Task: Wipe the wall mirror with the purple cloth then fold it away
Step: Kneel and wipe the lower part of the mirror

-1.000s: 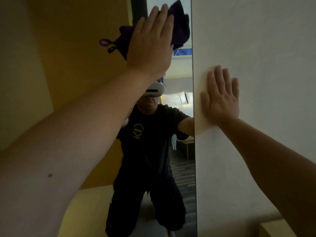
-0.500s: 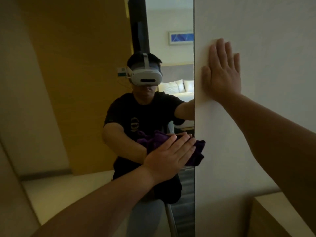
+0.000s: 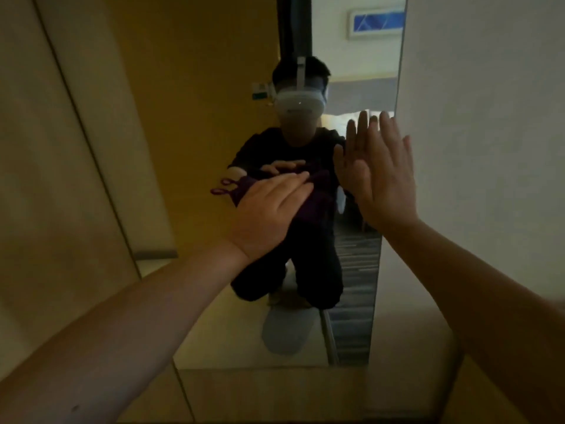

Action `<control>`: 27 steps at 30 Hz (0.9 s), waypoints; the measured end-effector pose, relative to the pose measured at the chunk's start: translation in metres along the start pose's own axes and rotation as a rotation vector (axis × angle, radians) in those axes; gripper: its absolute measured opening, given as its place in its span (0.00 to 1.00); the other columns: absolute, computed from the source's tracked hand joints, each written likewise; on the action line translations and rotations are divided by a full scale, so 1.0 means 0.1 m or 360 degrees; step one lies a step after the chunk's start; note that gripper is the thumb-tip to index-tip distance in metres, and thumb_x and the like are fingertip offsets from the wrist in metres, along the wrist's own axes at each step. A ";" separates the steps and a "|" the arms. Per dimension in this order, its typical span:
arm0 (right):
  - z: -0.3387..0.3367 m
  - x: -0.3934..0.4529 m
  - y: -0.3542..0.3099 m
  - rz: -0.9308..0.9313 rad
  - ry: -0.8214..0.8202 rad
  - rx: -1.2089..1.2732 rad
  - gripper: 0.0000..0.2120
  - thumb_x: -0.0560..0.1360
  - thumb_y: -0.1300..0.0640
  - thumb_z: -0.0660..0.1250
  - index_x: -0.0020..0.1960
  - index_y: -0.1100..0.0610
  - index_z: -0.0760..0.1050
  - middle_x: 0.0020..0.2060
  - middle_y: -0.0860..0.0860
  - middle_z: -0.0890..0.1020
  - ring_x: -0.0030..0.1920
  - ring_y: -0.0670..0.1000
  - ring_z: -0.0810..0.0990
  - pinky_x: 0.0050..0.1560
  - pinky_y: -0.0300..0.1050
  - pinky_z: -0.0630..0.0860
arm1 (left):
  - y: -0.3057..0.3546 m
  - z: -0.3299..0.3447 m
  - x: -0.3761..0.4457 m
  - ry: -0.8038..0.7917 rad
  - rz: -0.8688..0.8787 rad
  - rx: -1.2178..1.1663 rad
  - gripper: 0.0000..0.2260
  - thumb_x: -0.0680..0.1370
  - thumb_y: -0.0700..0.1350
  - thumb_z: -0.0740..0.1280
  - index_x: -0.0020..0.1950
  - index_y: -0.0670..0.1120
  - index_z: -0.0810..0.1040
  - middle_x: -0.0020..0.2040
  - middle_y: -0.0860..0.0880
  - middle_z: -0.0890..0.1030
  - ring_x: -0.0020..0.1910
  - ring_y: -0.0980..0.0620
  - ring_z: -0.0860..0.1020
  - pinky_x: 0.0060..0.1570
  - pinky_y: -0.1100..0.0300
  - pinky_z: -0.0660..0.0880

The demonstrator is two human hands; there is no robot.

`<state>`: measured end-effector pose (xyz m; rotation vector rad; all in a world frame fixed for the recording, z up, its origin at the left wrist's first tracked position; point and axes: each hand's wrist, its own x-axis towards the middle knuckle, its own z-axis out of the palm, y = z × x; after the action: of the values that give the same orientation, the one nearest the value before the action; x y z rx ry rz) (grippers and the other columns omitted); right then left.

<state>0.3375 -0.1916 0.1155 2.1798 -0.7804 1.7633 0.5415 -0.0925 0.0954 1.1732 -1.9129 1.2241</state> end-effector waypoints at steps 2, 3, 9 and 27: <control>0.22 -0.21 -0.21 -0.0187 -0.0084 0.0035 0.25 0.84 0.52 0.52 0.77 0.62 0.62 0.78 0.60 0.60 0.79 0.60 0.55 0.78 0.61 0.49 | -0.18 -0.21 -0.16 0.0018 -0.0074 0.0069 0.14 0.84 0.38 0.56 0.66 0.39 0.77 0.66 0.41 0.78 0.64 0.42 0.76 0.62 0.48 0.72; 0.32 -0.30 -0.31 -0.0266 -0.0156 0.0042 0.25 0.84 0.51 0.52 0.77 0.62 0.62 0.78 0.59 0.59 0.79 0.60 0.54 0.78 0.63 0.49 | -0.28 -0.31 -0.26 0.0004 -0.0114 0.0106 0.16 0.84 0.39 0.54 0.65 0.39 0.77 0.65 0.40 0.78 0.64 0.41 0.76 0.62 0.48 0.71; 0.90 -0.65 -0.86 -0.0591 -0.0496 -0.0195 0.24 0.81 0.53 0.59 0.75 0.60 0.67 0.78 0.59 0.61 0.80 0.59 0.53 0.77 0.66 0.48 | -0.83 -0.72 -1.04 -0.0084 -0.0277 0.0284 0.17 0.78 0.34 0.63 0.67 0.38 0.75 0.68 0.40 0.76 0.66 0.40 0.75 0.64 0.45 0.72; 1.88 -0.92 -1.23 -0.0922 -0.0069 -0.0639 0.24 0.83 0.54 0.58 0.76 0.62 0.64 0.75 0.61 0.65 0.75 0.62 0.64 0.72 0.70 0.62 | -1.67 -0.06 -2.00 0.0082 0.0219 0.0584 0.24 0.77 0.46 0.70 0.72 0.42 0.71 0.71 0.42 0.72 0.72 0.41 0.69 0.69 0.44 0.68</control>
<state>0.5476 -0.1586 -0.0012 1.9150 -0.4001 1.1628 0.7809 -0.0460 0.0019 1.1880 -1.8035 1.7177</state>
